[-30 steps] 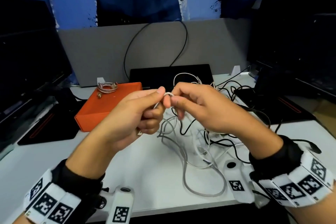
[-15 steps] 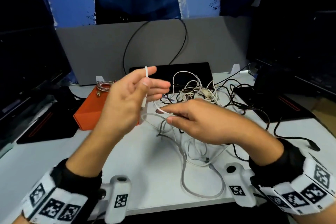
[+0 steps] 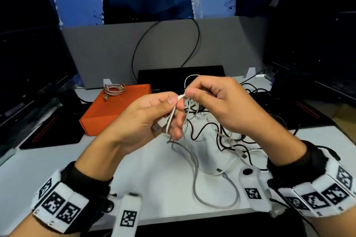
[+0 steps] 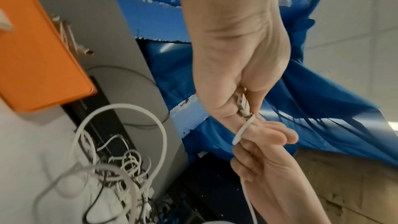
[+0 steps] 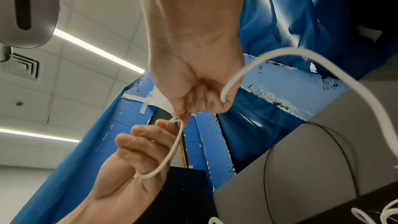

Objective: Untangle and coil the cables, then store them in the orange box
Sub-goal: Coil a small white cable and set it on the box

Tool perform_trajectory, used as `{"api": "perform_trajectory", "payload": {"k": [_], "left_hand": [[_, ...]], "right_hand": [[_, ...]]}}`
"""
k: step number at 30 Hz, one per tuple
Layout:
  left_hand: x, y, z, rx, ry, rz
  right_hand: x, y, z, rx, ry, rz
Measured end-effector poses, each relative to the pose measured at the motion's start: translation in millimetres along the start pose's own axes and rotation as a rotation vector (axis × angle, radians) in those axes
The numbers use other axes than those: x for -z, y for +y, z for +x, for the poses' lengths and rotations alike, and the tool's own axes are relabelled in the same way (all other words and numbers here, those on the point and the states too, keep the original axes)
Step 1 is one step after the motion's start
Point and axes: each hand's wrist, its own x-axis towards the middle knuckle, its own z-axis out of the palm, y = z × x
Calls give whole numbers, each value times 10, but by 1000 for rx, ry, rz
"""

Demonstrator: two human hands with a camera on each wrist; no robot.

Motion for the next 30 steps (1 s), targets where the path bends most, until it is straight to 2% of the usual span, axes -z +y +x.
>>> {"api": "perform_trajectory", "payload": {"k": [6,9,14,18,22,24,27,29,30], "left_hand": [[-66,-21,-6,76,1,-208],[-41,3,-3,83,-30,-204],[-11,66,-32,19,-73,-173],[-16,125,-55,28,-27,-158],[-29,153,-50,9,14,-296],[-56,178,-35,-46,79,-405],[-91,184,10,-143,245,-573],[-77,153,37,-209,308,-541],[-64,131,46,-238,334,-427]], "right_hand": [[31,27,12,0,-20,-22],[78,-20,13,40,42,0],[101,-66,23,57,157,37],[65,-61,28,30,141,38],[-54,-13,23,20,40,2],[-123,3,-2,-25,-85,-58],[-236,-14,-63,-98,-327,-189],[-271,-75,-109,-72,-419,-222],[-270,-115,-126,-50,-450,-230]]}}
